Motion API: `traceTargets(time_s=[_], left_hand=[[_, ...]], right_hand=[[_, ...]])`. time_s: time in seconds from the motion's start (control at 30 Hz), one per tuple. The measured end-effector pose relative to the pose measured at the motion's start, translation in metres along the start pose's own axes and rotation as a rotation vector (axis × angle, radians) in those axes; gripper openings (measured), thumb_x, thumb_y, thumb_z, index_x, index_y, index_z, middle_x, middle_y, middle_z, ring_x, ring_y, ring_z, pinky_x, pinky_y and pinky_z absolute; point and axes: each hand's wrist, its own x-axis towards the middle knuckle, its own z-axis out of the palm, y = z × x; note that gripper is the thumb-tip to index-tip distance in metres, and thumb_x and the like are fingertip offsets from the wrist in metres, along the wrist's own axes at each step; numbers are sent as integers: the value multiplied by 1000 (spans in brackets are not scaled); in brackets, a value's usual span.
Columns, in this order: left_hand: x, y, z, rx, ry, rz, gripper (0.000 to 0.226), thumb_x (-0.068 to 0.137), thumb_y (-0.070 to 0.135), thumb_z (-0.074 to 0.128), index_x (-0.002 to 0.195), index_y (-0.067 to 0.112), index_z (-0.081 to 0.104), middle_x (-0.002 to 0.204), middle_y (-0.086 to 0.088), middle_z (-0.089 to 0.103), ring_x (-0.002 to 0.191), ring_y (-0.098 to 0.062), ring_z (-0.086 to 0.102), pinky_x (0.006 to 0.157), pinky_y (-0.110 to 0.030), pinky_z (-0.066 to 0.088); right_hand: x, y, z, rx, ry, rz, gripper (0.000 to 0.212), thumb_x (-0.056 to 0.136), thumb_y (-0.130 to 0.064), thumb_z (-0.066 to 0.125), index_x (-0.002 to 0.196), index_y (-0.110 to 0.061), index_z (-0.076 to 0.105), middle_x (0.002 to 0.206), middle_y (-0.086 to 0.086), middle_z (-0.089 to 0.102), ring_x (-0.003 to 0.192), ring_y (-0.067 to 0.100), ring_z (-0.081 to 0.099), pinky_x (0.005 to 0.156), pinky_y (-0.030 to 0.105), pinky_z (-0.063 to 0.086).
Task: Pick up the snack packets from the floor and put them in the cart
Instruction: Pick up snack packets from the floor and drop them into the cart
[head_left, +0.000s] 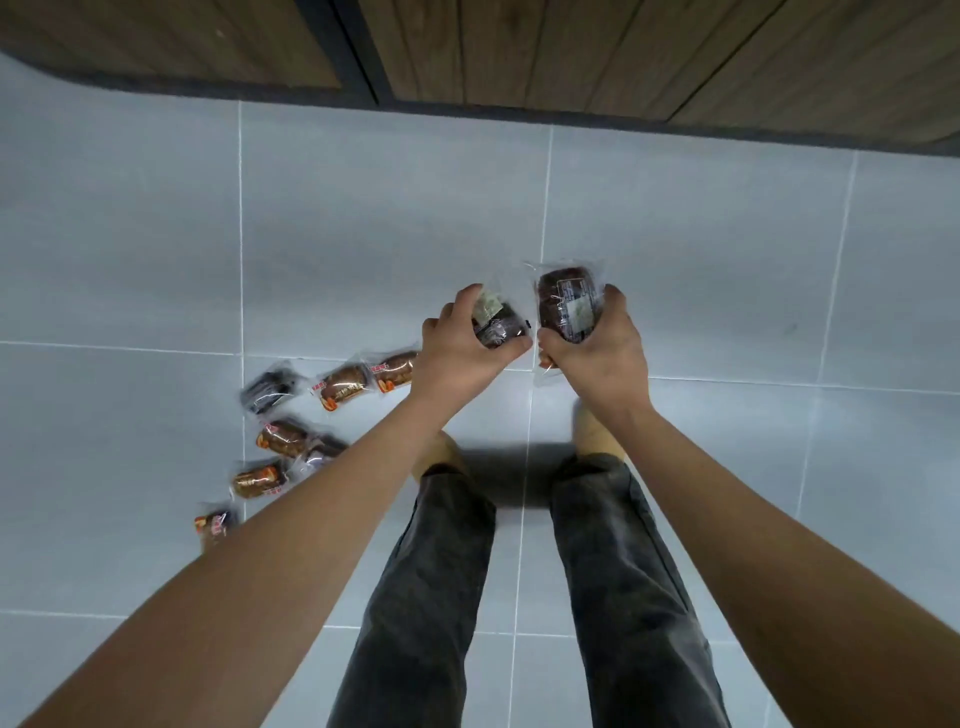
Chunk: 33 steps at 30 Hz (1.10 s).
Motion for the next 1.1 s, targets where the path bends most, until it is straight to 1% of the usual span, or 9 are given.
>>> traceTargets(time_s=[0.07,0.17,0.3,0.37,0.47,0.67,0.83,0.93,1.1], left_hand=[[-30,36,-5,-76,-20,-4,84,63,67,65,134,35,35,121,5,58,115,-23,50,95,-39,46],[-71,88,-12,-143,-33,32,76,56,72,63,122,41,40,112,9,63,111,-23,56,92,-42,50],[-116,160,-15,-175,-47,84,57,60,64,68,107,45,42,102,12,63,106,-17,59,91,-41,51],[-137,197,-9,-156,-61,130,57,58,65,68,105,46,42,104,12,63,104,-17,60,89,-39,53],[-168,255,8,-108,-81,224,51,68,55,73,106,41,42,98,14,60,103,-15,60,86,-31,51],[-227,365,71,-21,-139,326,50,64,59,71,100,43,41,103,11,61,109,-18,57,94,-40,49],[-276,449,137,-12,-181,364,56,61,62,70,105,39,43,109,8,61,109,-19,57,95,-41,48],[-299,491,178,-24,-195,398,58,62,61,71,107,36,44,107,9,62,108,-18,57,96,-41,48],[-337,553,234,-26,-267,476,61,64,59,69,113,31,45,106,10,61,104,-15,59,94,-41,49]], right_hand=[[-26,-6,-39,90,19,31,66,58,-48,62,115,-19,42,96,5,66,87,25,66,76,43,55],[-63,-10,-99,194,81,54,48,68,-32,71,106,-19,44,97,1,64,87,19,63,79,40,53],[-104,-5,-177,306,143,45,40,77,-21,72,104,-20,43,89,-6,60,59,-15,57,62,15,44],[-121,3,-216,360,186,67,39,78,-20,72,104,-19,44,84,-10,59,55,-19,54,62,17,41],[-143,20,-274,427,273,100,38,76,-21,74,101,-21,45,80,-16,56,61,-6,58,62,18,42],[-174,72,-391,517,401,122,37,74,-21,72,100,-20,46,72,-17,57,57,-12,56,67,25,47],[-192,118,-488,567,501,122,39,73,-25,73,101,-21,46,86,-9,57,83,14,57,74,30,47],[-198,151,-538,579,547,120,40,73,-28,73,103,-20,47,93,-6,57,87,17,56,73,31,45],[-207,201,-610,617,606,129,42,70,-29,71,105,-21,51,92,-8,62,89,16,60,82,37,52]])
